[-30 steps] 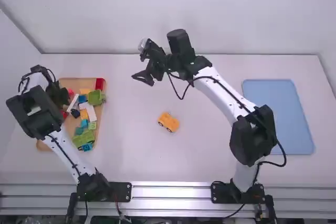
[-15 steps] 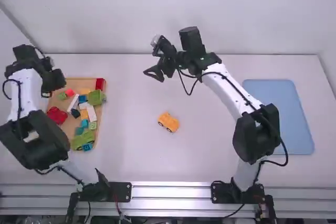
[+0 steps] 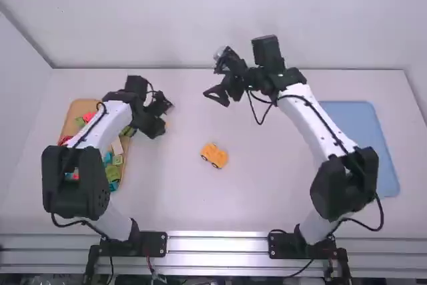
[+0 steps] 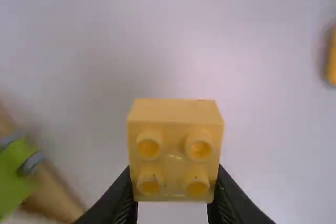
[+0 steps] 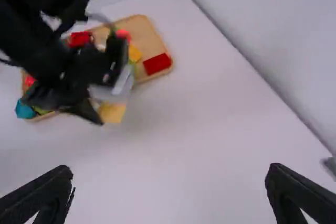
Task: Assemble lego blocks to make yellow taxi
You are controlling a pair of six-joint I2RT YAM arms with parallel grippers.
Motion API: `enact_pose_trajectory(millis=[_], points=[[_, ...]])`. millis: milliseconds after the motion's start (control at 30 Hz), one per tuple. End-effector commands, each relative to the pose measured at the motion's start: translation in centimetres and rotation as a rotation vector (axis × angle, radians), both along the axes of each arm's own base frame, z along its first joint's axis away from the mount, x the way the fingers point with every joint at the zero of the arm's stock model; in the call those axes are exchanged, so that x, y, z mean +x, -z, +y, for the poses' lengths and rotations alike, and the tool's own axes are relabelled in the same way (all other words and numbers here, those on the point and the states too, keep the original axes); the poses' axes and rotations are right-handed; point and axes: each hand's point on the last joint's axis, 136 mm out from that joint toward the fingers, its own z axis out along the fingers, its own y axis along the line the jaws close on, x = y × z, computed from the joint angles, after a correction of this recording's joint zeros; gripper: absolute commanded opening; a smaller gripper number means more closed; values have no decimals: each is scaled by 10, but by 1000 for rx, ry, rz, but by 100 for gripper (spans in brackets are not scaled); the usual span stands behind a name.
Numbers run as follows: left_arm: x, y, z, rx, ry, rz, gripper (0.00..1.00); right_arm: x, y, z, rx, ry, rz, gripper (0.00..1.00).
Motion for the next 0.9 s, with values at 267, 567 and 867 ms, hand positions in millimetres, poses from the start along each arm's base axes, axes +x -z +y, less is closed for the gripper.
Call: enact_pose_trajectory(millis=[267,567,867], points=[[-37,46,-36,193,677,-60,18,-61,3,-46,71,90,-60,98],[-47,81,-35,181,739,-53,31,-77,36,-62,115,275,-85,98],[-39,93,-41,158,741,-67,99,-79,55,-69,96,316,-31,98]])
